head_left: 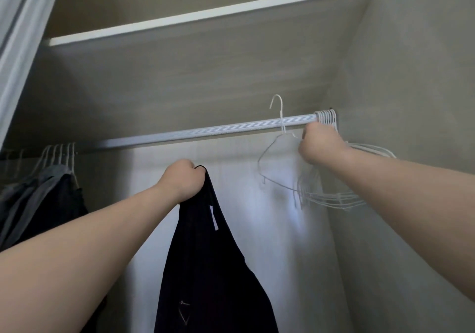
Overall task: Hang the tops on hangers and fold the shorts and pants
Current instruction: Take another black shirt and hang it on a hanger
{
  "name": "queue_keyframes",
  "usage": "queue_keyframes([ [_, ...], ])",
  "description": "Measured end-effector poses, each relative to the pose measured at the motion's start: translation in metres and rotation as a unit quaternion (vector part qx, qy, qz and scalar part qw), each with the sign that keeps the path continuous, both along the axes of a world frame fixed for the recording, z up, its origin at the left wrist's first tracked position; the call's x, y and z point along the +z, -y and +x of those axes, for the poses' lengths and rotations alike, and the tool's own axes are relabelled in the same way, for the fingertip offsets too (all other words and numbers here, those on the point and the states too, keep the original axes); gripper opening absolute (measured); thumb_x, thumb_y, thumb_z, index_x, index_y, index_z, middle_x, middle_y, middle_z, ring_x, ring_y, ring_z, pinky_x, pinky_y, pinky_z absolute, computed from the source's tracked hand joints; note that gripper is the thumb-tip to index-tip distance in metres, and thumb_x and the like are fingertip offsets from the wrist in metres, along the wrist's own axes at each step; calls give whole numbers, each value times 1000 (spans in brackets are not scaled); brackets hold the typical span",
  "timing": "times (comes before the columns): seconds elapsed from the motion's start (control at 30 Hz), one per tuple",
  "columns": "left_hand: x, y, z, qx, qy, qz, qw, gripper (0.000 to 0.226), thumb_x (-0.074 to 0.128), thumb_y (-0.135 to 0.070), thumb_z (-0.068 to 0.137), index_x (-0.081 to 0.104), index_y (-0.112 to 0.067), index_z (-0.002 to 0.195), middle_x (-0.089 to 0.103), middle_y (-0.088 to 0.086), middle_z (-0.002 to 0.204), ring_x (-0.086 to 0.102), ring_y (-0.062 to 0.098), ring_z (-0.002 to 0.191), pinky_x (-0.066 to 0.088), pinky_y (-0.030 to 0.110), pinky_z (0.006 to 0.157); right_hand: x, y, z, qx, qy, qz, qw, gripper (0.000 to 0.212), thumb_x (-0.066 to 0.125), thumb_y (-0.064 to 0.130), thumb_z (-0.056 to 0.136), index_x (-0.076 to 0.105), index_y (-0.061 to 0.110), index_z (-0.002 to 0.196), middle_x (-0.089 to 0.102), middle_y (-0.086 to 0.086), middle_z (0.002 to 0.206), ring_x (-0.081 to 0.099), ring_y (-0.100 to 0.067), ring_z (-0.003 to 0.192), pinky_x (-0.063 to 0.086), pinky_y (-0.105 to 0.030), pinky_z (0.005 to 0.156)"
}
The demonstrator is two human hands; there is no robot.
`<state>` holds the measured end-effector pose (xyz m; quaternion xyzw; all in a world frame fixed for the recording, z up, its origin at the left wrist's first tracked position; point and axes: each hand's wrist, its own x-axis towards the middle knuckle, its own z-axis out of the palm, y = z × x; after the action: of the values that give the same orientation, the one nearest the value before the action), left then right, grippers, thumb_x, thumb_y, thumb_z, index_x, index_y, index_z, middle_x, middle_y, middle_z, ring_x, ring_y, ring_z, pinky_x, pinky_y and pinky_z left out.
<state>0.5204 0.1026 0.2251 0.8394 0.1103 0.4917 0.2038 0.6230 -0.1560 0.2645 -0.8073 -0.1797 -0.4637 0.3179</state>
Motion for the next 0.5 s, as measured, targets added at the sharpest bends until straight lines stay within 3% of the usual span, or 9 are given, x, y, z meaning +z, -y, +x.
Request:
queue_keyframes([
  [0.07, 2, -3, -10, 21, 15, 3, 1000, 25, 41, -16, 95, 40, -11, 71, 43, 11, 70, 42, 28, 65, 41, 32, 64, -9, -19, -3, 159, -76, 117, 977, 20, 45, 8, 94, 59, 5, 108, 57, -20, 82, 57, -29, 64, 38, -24, 57],
  [0.1, 3, -4, -16, 25, 20, 6, 999, 26, 41, -16, 95, 40, -11, 70, 43, 11, 70, 43, 28, 66, 41, 32, 65, -17, -29, -5, 245, -119, 189, 943, 20, 42, 7, 94, 58, 8, 107, 48, -14, 72, 45, -21, 52, 30, -22, 52],
  [0.2, 8, -4, -39, 43, 23, 27, 998, 30, 41, -16, 96, 36, -12, 67, 40, 10, 65, 40, 28, 65, 38, 32, 63, -52, -60, -12, 403, -190, 307, 841, 18, 40, 6, 90, 52, 15, 100, 31, -5, 65, 21, -14, 45, 17, -21, 48],
  [0.3, 17, -2, -62, 66, 30, 50, 996, 29, 42, -15, 95, 36, -12, 66, 39, 9, 63, 38, 28, 60, 36, 31, 59, -75, -83, -22, 472, -234, 311, 791, 10, 49, 10, 92, 42, 17, 93, 28, 0, 60, 18, -14, 43, 16, -20, 40],
  [0.37, 24, -1, -78, 81, 32, 67, 994, 27, 42, -16, 95, 39, -10, 69, 41, 10, 62, 40, 28, 58, 37, 30, 56, -76, -93, -29, 477, -249, 307, 785, 5, 51, 15, 95, 48, 16, 91, 30, -1, 61, 20, -15, 45, 17, -20, 41],
  [0.5, 35, -8, -115, 147, 45, 116, 981, 30, 43, -21, 95, 48, -5, 70, 52, 10, 66, 49, 32, 67, 38, 32, 57, -69, -107, -48, 481, -201, 275, 808, 23, 47, 17, 96, 67, 6, 95, 28, -5, 66, 17, -17, 50, 15, -20, 42],
])
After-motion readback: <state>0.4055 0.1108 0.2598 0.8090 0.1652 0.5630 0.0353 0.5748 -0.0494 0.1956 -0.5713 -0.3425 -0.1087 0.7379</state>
